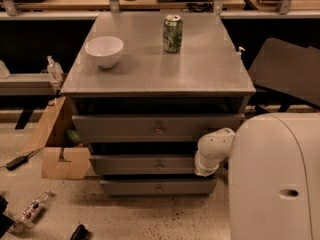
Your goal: Open middle drawer
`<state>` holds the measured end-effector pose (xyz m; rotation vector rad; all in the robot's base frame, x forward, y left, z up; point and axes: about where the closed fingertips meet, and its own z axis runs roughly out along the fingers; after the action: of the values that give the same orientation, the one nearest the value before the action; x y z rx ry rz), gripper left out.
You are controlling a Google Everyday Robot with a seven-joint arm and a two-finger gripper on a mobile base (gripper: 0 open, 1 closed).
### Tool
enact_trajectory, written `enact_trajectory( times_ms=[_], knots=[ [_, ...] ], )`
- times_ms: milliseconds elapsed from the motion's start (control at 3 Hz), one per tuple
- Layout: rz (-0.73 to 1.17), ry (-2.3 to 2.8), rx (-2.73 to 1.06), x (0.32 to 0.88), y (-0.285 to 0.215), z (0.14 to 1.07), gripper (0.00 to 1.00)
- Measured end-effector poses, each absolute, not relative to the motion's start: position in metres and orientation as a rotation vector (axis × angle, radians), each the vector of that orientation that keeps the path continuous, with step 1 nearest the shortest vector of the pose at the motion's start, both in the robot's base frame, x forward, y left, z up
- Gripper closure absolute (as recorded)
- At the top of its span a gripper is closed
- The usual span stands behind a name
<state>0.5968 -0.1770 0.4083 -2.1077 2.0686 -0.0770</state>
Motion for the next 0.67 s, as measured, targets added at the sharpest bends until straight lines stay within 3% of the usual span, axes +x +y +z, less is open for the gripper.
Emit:
enact_trajectory(
  times_ms=[667],
  knots=[
    [-0.077,2.069,-2.108,0.5968,-0.1770,0.4087,1.00]
  ],
)
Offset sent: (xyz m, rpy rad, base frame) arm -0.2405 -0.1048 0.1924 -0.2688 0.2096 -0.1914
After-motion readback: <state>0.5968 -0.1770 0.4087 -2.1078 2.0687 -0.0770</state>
